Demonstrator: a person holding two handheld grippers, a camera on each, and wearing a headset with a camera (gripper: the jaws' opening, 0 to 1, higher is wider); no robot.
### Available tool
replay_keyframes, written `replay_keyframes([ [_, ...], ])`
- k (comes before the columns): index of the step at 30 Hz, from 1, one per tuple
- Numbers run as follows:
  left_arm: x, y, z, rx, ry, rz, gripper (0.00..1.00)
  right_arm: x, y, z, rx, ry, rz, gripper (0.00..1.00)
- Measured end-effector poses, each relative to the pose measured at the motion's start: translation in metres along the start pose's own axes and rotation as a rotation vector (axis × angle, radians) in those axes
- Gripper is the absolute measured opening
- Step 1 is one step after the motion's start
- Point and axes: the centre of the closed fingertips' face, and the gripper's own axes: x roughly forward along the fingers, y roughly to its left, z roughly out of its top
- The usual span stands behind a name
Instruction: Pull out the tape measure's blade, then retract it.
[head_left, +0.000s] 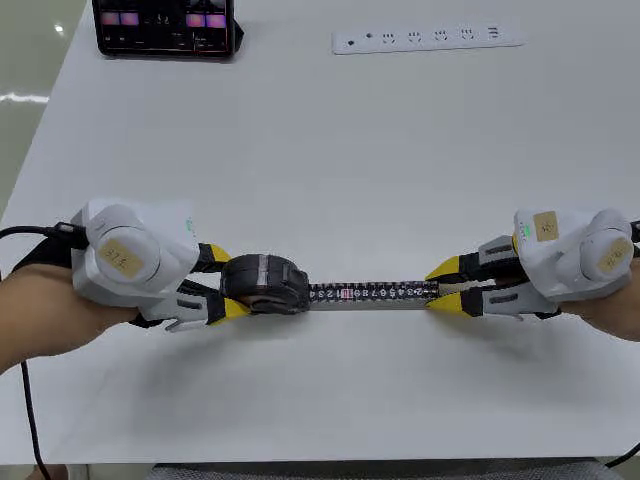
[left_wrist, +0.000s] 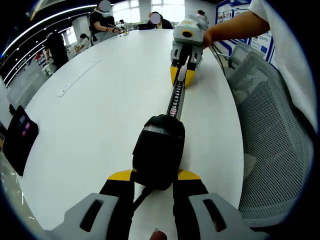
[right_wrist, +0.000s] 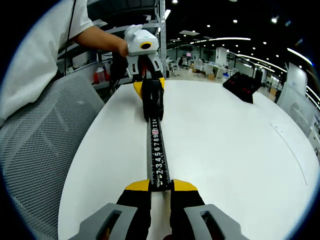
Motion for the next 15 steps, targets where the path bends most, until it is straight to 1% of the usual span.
replay_keyframes([
  [15, 0.000, 0.001, 0.001, -0.003, 0.002, 0.002, 0.24, -0.011, -0.004, -0.010, -0.003, 0.024, 0.000, 0.10],
])
